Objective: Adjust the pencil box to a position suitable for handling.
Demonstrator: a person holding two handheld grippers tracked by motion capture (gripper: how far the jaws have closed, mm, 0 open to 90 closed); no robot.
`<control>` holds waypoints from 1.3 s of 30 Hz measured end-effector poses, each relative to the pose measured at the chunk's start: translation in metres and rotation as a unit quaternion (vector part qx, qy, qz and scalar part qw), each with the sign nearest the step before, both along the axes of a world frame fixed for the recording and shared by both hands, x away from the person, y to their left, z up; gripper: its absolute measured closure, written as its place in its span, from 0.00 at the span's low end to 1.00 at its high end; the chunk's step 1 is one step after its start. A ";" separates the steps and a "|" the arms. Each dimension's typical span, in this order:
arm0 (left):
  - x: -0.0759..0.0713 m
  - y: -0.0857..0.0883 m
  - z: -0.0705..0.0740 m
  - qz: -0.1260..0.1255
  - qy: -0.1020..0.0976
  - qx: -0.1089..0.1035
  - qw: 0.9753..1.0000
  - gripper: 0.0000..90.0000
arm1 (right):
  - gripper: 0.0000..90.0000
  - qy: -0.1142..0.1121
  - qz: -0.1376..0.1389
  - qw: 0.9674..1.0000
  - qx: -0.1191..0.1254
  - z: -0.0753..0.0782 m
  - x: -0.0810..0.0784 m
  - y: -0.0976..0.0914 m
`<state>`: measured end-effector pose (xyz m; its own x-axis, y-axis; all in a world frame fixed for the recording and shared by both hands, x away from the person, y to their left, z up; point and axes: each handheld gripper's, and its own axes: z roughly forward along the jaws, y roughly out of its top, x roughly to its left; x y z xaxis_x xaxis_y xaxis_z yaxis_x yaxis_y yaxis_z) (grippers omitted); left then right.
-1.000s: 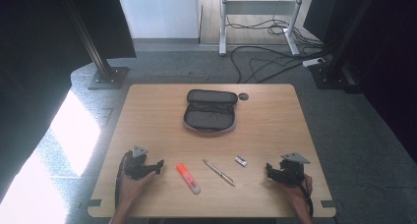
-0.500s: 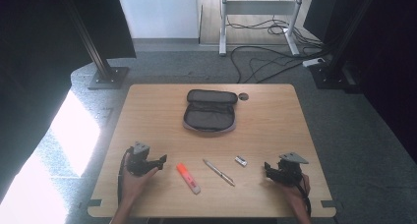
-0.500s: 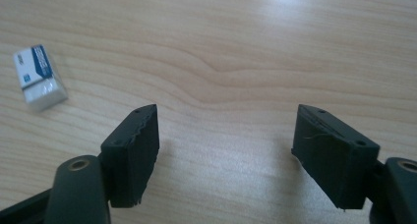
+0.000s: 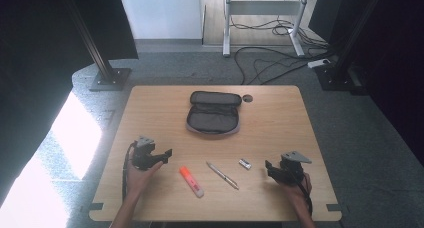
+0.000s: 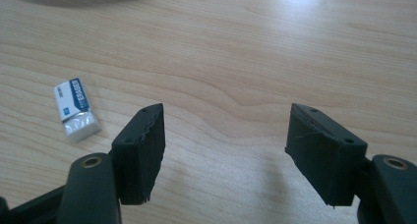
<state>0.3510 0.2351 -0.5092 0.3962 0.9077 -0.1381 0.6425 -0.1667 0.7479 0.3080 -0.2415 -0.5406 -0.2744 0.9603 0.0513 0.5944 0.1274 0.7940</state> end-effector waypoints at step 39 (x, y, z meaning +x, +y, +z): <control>0.070 -0.039 0.028 -0.031 0.015 -0.021 0.999 0.29 | 0.38 -0.016 0.048 0.999 0.005 0.043 0.051 0.049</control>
<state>0.4215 0.1959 -0.4809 0.4462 0.8749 -0.1882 0.6539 -0.1751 0.7361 0.3594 -0.1928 -0.4977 -0.3670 0.9288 0.0506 0.5547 0.1749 0.8135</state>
